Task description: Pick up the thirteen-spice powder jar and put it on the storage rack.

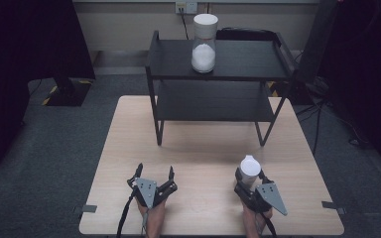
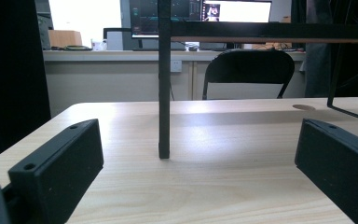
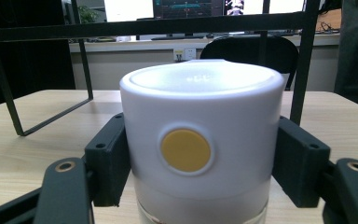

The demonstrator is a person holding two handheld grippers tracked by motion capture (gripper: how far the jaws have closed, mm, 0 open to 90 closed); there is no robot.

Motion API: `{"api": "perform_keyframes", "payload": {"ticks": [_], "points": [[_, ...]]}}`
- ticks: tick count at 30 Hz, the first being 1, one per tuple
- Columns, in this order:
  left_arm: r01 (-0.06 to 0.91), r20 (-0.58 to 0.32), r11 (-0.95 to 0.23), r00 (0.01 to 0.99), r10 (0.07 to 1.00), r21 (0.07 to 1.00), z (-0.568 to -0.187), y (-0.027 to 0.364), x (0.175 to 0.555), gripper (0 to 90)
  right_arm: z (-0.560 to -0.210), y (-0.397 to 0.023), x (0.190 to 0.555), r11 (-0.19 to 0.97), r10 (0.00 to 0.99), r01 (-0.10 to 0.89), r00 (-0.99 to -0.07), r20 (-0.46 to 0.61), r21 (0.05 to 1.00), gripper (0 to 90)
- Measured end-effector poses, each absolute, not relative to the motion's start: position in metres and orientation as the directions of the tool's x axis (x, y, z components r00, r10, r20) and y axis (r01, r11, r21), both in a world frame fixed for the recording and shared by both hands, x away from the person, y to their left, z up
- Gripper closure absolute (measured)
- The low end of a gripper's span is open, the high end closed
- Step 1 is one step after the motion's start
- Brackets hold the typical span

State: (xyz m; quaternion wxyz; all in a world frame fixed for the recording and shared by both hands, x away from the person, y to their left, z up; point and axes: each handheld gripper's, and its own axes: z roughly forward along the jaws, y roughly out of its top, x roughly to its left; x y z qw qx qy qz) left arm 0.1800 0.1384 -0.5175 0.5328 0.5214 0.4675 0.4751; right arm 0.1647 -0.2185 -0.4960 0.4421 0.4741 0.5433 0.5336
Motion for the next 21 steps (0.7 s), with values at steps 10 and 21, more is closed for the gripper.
{"api": "perform_keyframes", "payload": {"ticks": [10,21], "points": [[-0.019,-0.003,0.005,0.109,0.994,1.0,-0.517,0.138,0.18,0.6,-0.491,-0.219,0.165,-0.006,0.987,0.058,-0.162,0.015,0.998,29.8],[-0.019,-0.003,0.005,0.109,0.994,1.0,-0.517,0.138,0.18,0.6,-0.481,-0.226,0.164,0.001,0.983,0.072,-0.184,0.012,0.997,29.9]]}}
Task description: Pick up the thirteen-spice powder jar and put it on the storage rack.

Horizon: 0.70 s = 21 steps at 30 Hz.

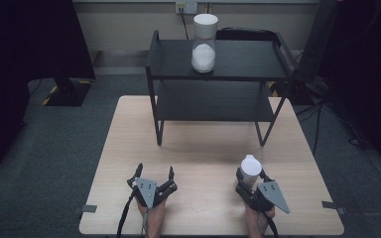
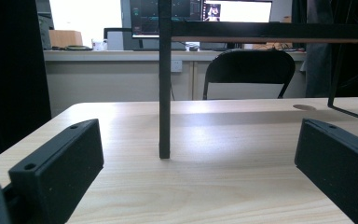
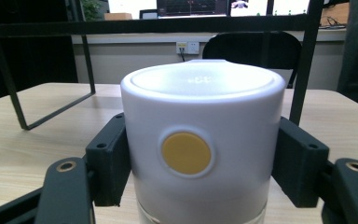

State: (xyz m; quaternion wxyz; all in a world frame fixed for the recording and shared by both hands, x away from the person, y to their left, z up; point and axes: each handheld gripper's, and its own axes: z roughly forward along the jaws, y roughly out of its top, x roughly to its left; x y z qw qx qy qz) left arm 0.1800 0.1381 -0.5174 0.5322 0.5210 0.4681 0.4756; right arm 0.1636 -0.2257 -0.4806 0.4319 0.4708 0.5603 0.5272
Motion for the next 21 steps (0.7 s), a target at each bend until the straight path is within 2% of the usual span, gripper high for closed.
{"api": "perform_keyframes", "payload": {"ticks": [14,21], "points": [[-0.019,-0.003,0.005,0.099,0.995,1.0,-0.517,0.136,0.18,0.6,-0.458,-0.244,0.16,0.042,0.96,0.041,-0.277,-0.028,0.998,30.0],[-0.019,-0.003,0.005,0.098,0.995,1.0,-0.517,0.136,0.18,0.5,-0.439,-0.256,0.161,0.034,0.94,0.046,-0.341,-0.016,0.998,30.0]]}}
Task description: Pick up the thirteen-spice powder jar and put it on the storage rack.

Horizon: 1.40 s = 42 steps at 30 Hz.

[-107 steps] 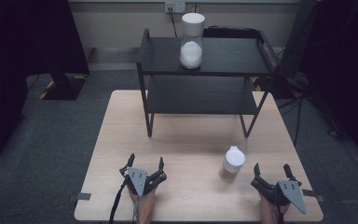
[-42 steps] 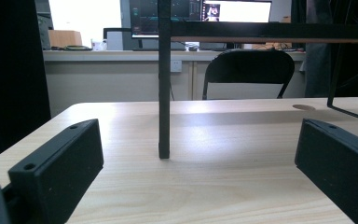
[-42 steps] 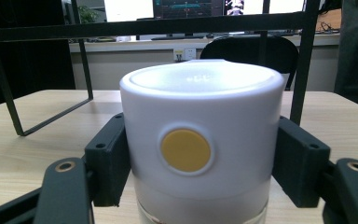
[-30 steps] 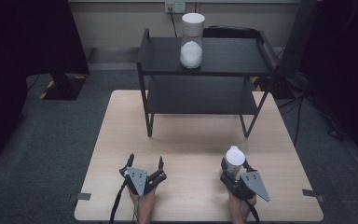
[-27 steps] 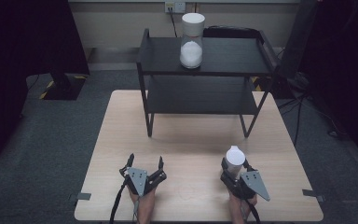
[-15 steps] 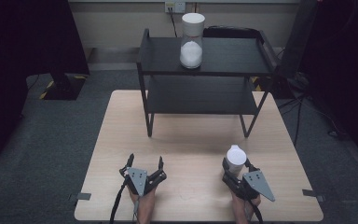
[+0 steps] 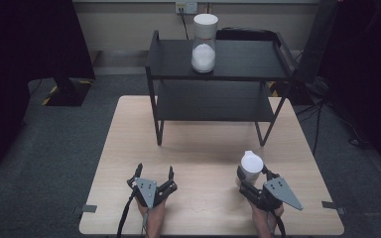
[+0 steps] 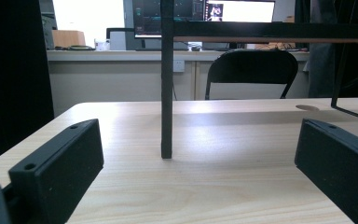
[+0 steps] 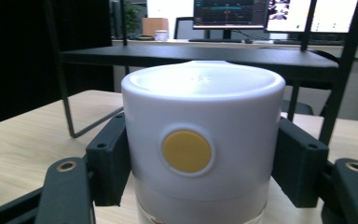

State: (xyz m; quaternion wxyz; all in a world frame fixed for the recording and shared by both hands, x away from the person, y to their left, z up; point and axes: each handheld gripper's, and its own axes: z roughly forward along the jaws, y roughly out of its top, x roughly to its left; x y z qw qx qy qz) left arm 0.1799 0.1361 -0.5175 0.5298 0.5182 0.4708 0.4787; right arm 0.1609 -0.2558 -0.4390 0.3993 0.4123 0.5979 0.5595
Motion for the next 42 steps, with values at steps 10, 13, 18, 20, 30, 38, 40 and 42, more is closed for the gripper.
{"api": "perform_keyframes", "payload": {"ticks": [10,13,18,20,30,38,40,42], "points": [[-0.019,-0.003,0.005,0.103,0.995,1.0,-0.517,0.137,0.18,0.4,-0.404,-0.276,0.17,0.038,0.9,0.042,-0.435,-0.016,0.998,30.2],[-0.019,-0.003,0.005,0.103,0.995,1.0,-0.517,0.137,0.18,0.4,-0.393,-0.287,0.174,0.026,0.88,0.031,-0.475,-0.009,0.999,30.2],[-0.019,-0.003,0.005,0.103,0.995,1.0,-0.517,0.137,0.18,0.5,-0.372,-0.3,0.184,0.03,0.848,0.027,-0.529,-0.011,0.999,30.2],[-0.019,-0.003,0.005,0.103,0.995,1.0,-0.517,0.137,0.18,0.5,-0.364,-0.302,0.188,0.032,0.841,0.026,-0.541,-0.014,0.999,30.2],[-0.018,-0.003,0.004,0.103,0.995,1.0,-0.517,0.137,0.18,0.5,-0.325,-0.317,0.212,0.025,0.788,0.0,-0.616,-0.019,1.0,30.3],[-0.019,-0.003,0.005,0.103,0.995,1.0,-0.517,0.137,0.18,0.7,-0.282,-0.323,0.244,0.044,0.742,-0.017,-0.669,-0.044,0.999,30.3],[-0.019,-0.003,0.005,0.101,0.995,1.0,-0.517,0.137,0.18,0.7,-0.272,-0.324,0.251,0.043,0.735,-0.021,-0.677,-0.046,0.999,30.3],[-0.019,-0.003,0.004,0.096,0.995,1.0,-0.517,0.136,0.18,0.8,-0.262,-0.325,0.258,0.046,0.729,-0.022,-0.683,-0.049,0.999,30.3]]}}
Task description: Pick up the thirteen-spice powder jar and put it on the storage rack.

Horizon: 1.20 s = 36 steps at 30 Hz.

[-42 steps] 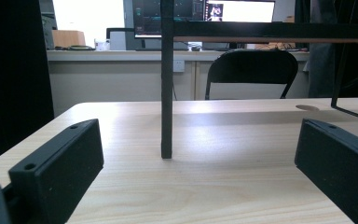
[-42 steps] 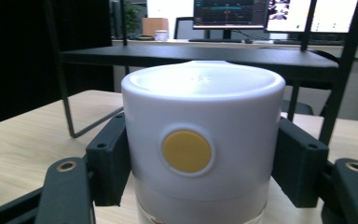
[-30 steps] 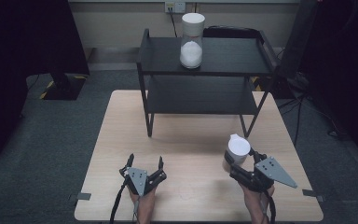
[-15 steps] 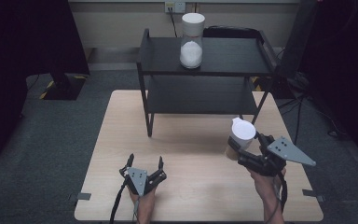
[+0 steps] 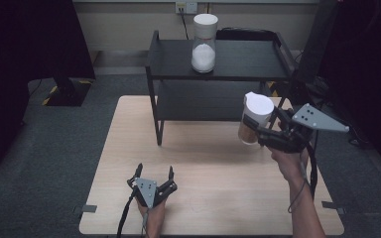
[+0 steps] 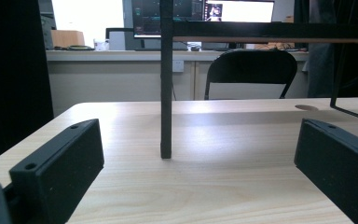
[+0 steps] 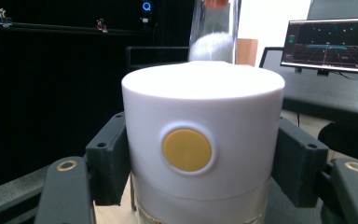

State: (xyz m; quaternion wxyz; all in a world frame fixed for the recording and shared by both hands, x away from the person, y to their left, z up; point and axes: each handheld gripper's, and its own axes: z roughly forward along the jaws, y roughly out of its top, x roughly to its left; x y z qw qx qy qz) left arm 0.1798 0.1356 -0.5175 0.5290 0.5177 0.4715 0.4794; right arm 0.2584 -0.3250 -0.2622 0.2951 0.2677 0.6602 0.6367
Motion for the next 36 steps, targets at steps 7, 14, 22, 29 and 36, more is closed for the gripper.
{"api": "perform_keyframes", "payload": {"ticks": [7,14,22,29,36], "points": [[-0.018,-0.003,0.004,0.1,0.995,1.0,-0.517,0.136,0.18,0.8,-0.237,-0.327,0.283,0.012,0.726,-0.025,-0.687,-0.026,1.0,30.3],[-0.018,-0.003,0.005,0.1,0.995,1.0,-0.517,0.136,0.18,1.1,-0.211,-0.324,0.311,-0.018,0.737,-0.026,-0.676,-0.005,0.999,30.3],[-0.019,-0.003,0.005,0.102,0.995,1.0,-0.517,0.137,0.18,1.1,-0.193,-0.305,0.33,-0.054,0.78,-0.037,-0.625,0.019,0.998,30.3],[-0.018,-0.003,0.005,0.104,0.995,1.0,-0.517,0.137,0.18,1.1,-0.182,-0.288,0.344,-0.064,0.82,-0.036,-0.571,0.031,0.997,30.3],[-0.017,-0.003,0.004,0.105,0.994,1.0,-0.517,0.137,0.18,1.1,-0.175,-0.273,0.357,-0.068,0.857,-0.024,-0.513,0.046,0.997,30.3]]}}
